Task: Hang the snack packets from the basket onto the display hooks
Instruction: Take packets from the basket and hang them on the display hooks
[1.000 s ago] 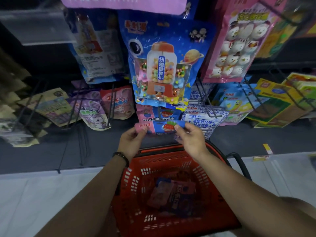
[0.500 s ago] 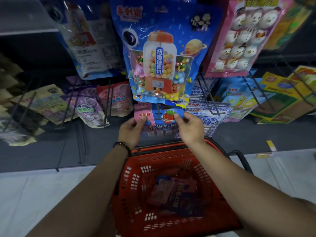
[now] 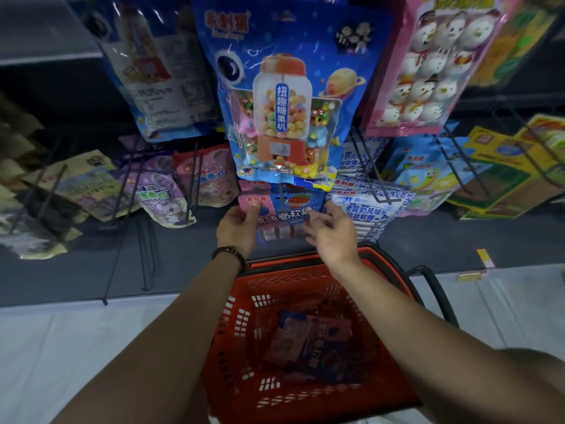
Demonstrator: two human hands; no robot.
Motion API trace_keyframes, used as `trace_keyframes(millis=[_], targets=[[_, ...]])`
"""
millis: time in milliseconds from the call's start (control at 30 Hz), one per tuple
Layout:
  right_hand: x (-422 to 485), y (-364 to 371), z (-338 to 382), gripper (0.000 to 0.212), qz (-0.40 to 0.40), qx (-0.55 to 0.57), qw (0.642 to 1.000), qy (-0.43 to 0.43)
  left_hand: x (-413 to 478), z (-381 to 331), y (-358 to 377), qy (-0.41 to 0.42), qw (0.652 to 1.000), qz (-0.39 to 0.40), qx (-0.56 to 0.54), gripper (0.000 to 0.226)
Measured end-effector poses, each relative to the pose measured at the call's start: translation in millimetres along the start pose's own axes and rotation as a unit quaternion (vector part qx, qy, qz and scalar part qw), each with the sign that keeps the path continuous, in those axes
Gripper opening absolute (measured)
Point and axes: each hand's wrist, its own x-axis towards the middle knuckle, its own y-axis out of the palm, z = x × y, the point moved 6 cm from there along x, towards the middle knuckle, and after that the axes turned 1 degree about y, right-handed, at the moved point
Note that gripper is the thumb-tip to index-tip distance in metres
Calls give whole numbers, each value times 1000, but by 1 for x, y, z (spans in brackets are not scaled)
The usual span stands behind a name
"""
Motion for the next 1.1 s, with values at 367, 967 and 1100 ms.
trace_keyframes(millis=[367, 967, 1100], targets=[[-49, -97, -112, 17, 29, -279, 945, 168, -119, 38, 25, 125, 901, 286, 303, 6], [-17, -124, -400, 42, 48, -212, 914, 343, -124, 119, 62, 116, 815, 401, 402, 12], [-48, -98, -304, 28, 60, -235, 908, 341, -125, 118, 65, 97, 811, 411, 406, 16]])
